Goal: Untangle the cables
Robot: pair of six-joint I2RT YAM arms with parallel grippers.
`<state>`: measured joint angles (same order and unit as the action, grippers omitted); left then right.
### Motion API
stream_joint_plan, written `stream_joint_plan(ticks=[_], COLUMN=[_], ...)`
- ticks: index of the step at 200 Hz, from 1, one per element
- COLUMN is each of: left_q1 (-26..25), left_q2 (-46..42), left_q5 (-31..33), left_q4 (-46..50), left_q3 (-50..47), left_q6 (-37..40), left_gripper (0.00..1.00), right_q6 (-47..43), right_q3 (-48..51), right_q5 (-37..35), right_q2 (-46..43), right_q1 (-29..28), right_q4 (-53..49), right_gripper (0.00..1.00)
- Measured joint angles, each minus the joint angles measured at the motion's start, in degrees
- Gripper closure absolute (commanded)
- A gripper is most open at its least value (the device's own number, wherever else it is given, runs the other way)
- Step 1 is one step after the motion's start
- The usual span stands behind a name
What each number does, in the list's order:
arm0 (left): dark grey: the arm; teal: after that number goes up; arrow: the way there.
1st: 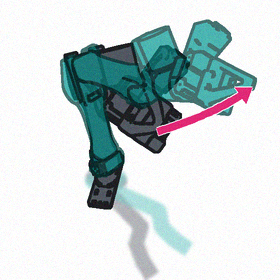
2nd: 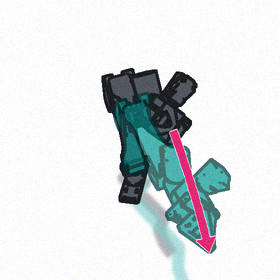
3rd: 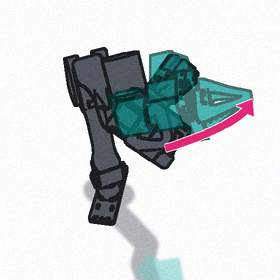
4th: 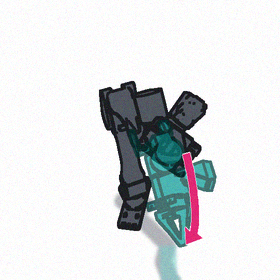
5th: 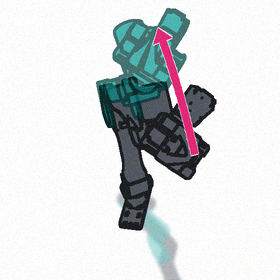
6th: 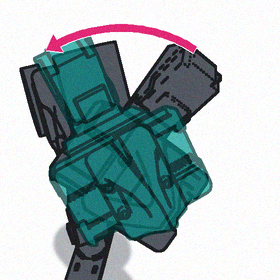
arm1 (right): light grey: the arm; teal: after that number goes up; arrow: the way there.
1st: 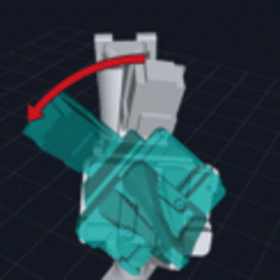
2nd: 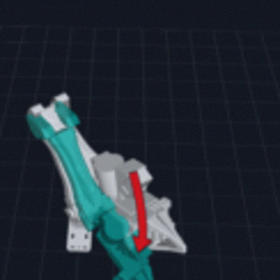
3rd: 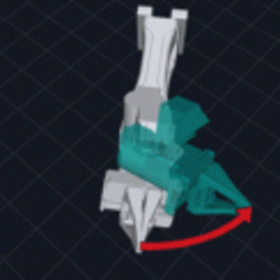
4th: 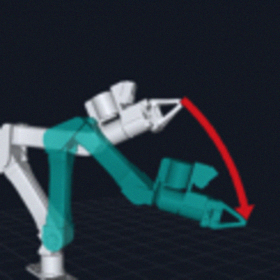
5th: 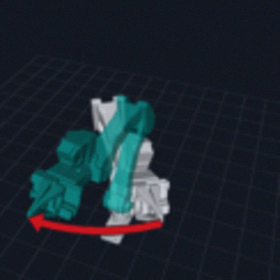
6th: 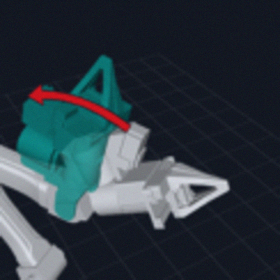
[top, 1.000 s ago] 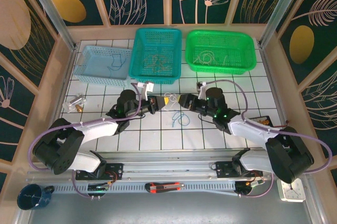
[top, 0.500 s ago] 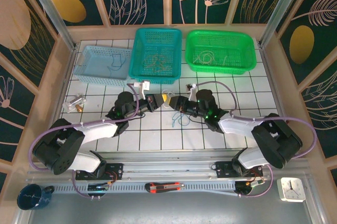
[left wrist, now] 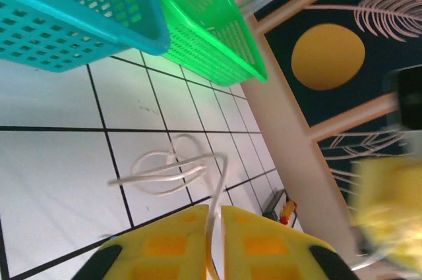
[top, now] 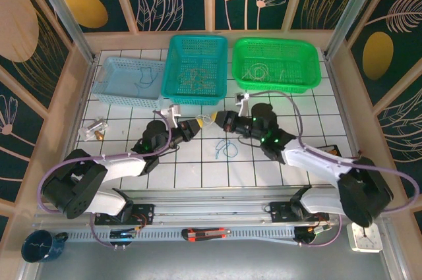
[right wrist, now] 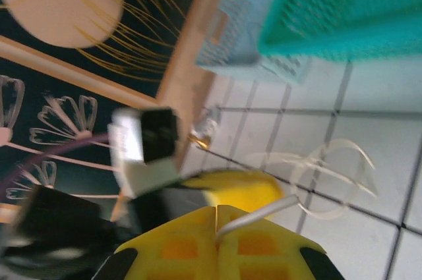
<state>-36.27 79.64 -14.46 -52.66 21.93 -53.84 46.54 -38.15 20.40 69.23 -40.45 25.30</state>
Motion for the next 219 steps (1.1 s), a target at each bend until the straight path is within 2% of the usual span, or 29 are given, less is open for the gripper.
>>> stream_joint_plan(ticks=[13, 50, 101, 157, 219], left_q1=[0.0, 0.0, 0.0, 0.0, 0.0], left_q2=[0.02, 0.79, 0.92, -1.18, -1.81], left_q5=[1.11, 1.92, 1.25, -1.62, -4.83], left_q4=[0.04, 0.22, 1.03, 2.6, 4.79], left_q3=[0.0, 0.0, 0.09, 0.66, 4.22], left_q6=[-0.35, -0.37, 2.75, 7.82, 11.76], left_gripper=[0.71, 0.52, 0.32, 0.21, 0.18], right_q6=[-2.25, -7.13, -9.27, -10.23, -10.21], right_q3=[-4.0, -12.52, -14.01, -13.99, -13.33], right_q5=[-0.81, -1.97, -2.1, -1.27, -0.83], right_q2=[-2.67, -6.47, -6.45, -6.47, -6.47], right_q1=[0.68, 3.82, 8.55, 11.17, 11.28], right_q4=[-3.28, -8.96, -14.8, -16.79, -16.96], right_gripper=[1.0, 1.0, 1.0, 1.0, 1.0])
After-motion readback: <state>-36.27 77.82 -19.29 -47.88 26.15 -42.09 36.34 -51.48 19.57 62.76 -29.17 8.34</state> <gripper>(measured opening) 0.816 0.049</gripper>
